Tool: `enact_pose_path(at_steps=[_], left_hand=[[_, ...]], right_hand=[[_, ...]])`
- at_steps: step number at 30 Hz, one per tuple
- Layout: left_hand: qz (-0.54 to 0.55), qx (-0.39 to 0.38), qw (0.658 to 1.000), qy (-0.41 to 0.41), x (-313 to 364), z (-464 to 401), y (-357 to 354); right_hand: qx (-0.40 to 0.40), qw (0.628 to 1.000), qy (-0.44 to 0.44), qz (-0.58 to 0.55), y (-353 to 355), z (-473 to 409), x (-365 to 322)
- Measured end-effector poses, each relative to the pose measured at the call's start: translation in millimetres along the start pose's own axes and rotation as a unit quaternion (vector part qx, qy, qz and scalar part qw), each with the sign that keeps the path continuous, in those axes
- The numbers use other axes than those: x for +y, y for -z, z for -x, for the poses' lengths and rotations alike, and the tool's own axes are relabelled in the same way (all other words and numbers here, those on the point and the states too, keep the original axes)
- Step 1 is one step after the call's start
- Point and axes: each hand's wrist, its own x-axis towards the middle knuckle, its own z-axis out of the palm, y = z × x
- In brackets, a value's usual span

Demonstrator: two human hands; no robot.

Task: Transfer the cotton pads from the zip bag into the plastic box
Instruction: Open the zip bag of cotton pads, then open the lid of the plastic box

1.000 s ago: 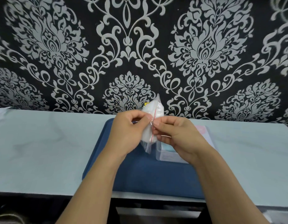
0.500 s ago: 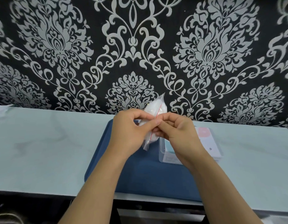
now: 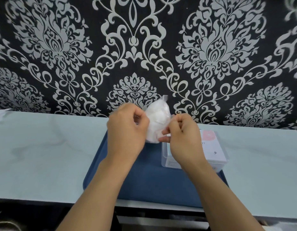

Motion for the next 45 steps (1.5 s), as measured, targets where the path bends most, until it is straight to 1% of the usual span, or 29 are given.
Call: enact_pose_path(at_steps=[3, 7, 9, 11, 12, 13, 15, 16, 17, 18, 19, 20, 21, 22, 23, 24, 25, 26, 29, 31, 35, 37, 40, 43, 45], left_hand=[[-0.012, 0.041, 0.999, 0.0, -6.9, -6.2, 9.4], [-0.049, 0.092, 0.995, -0.007, -15.0, -8.0, 15.4], [-0.052, 0.118, 0.992, -0.008, -18.8, -10.3, 17.8], [-0.044, 0.137, 0.99, -0.015, -17.7, -11.0, 19.4], [-0.038, 0.14, 0.989, -0.022, -16.9, -11.1, 19.7], [-0.03, 0.137, 0.99, -0.03, -17.6, -12.0, 20.1], [-0.016, 0.108, 0.993, -0.041, -22.4, -15.7, 23.7], [-0.008, 0.074, 0.996, -0.047, -26.3, -17.4, 26.2], [0.007, 0.03, 0.998, -0.05, -30.4, -19.1, 28.7], [0.026, -0.026, 0.998, -0.049, -32.5, -19.0, 30.8], [0.048, -0.086, 0.994, -0.041, -33.6, -16.7, 30.6], [0.067, -0.142, 0.987, -0.032, -32.0, -13.3, 29.3], [0.082, -0.196, 0.977, -0.025, -29.7, -10.0, 26.2], [0.08, -0.247, 0.965, -0.019, -25.4, -3.8, 20.8], [0.059, -0.287, 0.956, -0.023, -20.8, 0.4, 16.1], [0.027, -0.316, 0.948, -0.03, -16.0, 5.3, 10.8], [0.001, -0.33, 0.943, -0.035, -12.2, 9.7, 5.2], [-0.014, -0.331, 0.943, -0.036, -8.6, 12.7, 1.3], [-0.011, -0.297, 0.954, -0.032, -5.6, 15.5, -6.4], [-0.04, -0.291, 0.956, -0.011, -12.1, 12.9, -7.5], [-0.118, -0.303, 0.945, -0.037, -34.4, 5.3, 3.4], [-0.161, -0.307, 0.937, -0.036, -47.9, 1.2, 11.7], [-0.203, -0.358, 0.912, -0.008, -65.5, -2.2, 20.3], [-0.179, -0.402, 0.898, -0.003, -71.7, 1.1, 24.5], [-0.19, -0.434, 0.881, -0.008, -67.0, 4.8, 28.0]], right_hand=[[0.023, 0.999, 0.015, 0.034, 8.0, 0.8, -3.7], [0.058, 0.988, 0.047, 0.136, 7.3, 2.9, 1.3], [0.067, 0.984, 0.046, 0.161, 6.4, 3.3, 2.7], [0.061, 0.98, 0.038, 0.185, 5.5, 4.5, 2.3], [0.043, 0.98, 0.029, 0.192, 4.1, 5.1, 3.1], [0.009, 0.982, 0.011, 0.186, 1.7, 6.5, 4.2], [-0.107, 0.983, -0.039, 0.144, -2.9, 9.4, 5.1], [-0.169, 0.977, -0.057, 0.119, -0.8, 8.7, 4.5], [-0.212, 0.971, -0.051, 0.102, 4.8, 7.4, 0.2], [-0.222, 0.97, -0.02, 0.097, 14.4, 3.5, -4.0], [-0.201, 0.971, 0.026, 0.123, 28.5, -1.3, -7.5], [-0.168, 0.963, 0.072, 0.198, 45.6, -9.3, -6.2], [-0.15, 0.936, 0.1, 0.302, 61.5, -17.1, -3.9], [-0.158, 0.901, 0.094, 0.392, 77.3, -22.0, 1.7], [-0.184, 0.872, 0.068, 0.449, 87.7, -26.6, 9.1], [-0.214, 0.853, 0.034, 0.475, 95.0, -28.5, 17.8], [-0.239, 0.843, 0.005, 0.481, 99.6, -28.0, 25.3], [-0.25, 0.842, -0.005, 0.478, 101.9, -27.9, 30.9], [-0.217, 0.858, 0.026, 0.465, 101.4, -26.6, 33.3], [-0.197, 0.853, 0.038, 0.482, 96.1, -24.6, 28.6], [-0.18, 0.812, 0.067, 0.552, 84.2, -13.0, 21.4], [-0.168, 0.793, 0.086, 0.579, 79.3, -7.4, 17.4], [-0.165, 0.787, 0.099, 0.586, 73.9, -2.5, 17.0], [-0.174, 0.791, 0.1, 0.578, 71.8, -2.3, 17.8], [-0.175, 0.785, 0.104, 0.586, 70.6, -2.9, 16.0]])
